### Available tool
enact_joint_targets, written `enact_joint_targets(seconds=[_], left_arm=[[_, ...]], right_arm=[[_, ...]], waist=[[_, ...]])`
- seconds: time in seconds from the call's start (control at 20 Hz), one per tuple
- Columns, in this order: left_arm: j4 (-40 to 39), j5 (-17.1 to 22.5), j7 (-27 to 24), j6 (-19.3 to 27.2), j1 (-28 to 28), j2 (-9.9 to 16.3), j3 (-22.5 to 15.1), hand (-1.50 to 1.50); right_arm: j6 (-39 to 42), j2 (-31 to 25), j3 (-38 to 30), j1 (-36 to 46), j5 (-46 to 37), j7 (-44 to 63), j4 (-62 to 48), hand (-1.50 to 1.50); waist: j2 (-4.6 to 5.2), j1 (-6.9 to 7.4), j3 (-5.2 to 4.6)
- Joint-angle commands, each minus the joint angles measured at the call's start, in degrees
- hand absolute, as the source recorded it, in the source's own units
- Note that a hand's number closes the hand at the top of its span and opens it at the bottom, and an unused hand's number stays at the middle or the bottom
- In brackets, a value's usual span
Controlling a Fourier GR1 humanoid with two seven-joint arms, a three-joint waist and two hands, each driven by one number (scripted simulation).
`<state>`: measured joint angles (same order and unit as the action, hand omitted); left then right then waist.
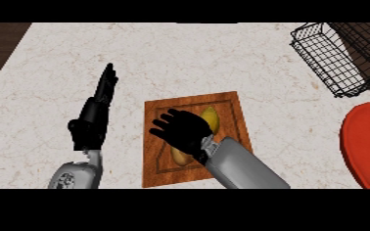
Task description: Pick the pear from the cutting board and place it in the tiered basket
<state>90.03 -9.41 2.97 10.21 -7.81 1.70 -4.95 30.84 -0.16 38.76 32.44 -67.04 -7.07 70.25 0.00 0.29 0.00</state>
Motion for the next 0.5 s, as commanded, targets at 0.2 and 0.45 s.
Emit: enact_joint_targets(seconds=[0.2,0.45], left_arm=[[-1.94,1.13,0.58,-1.45,-3.54,1.23,2.12,0.0],[-2.45,-2.31,0.48,2.24,-1.93,-1.64,-2.01,0.0]], right_arm=[[-12.68,0.16,4.35,2.55,1.17,0.83,-2.34,1.5],[-21.59,0.15,6.08,3.18,-0.65,-1.54,-8.6,1.5]], waist=[[0.08,0.28,0.01],[0.1,0.33,0.01]])
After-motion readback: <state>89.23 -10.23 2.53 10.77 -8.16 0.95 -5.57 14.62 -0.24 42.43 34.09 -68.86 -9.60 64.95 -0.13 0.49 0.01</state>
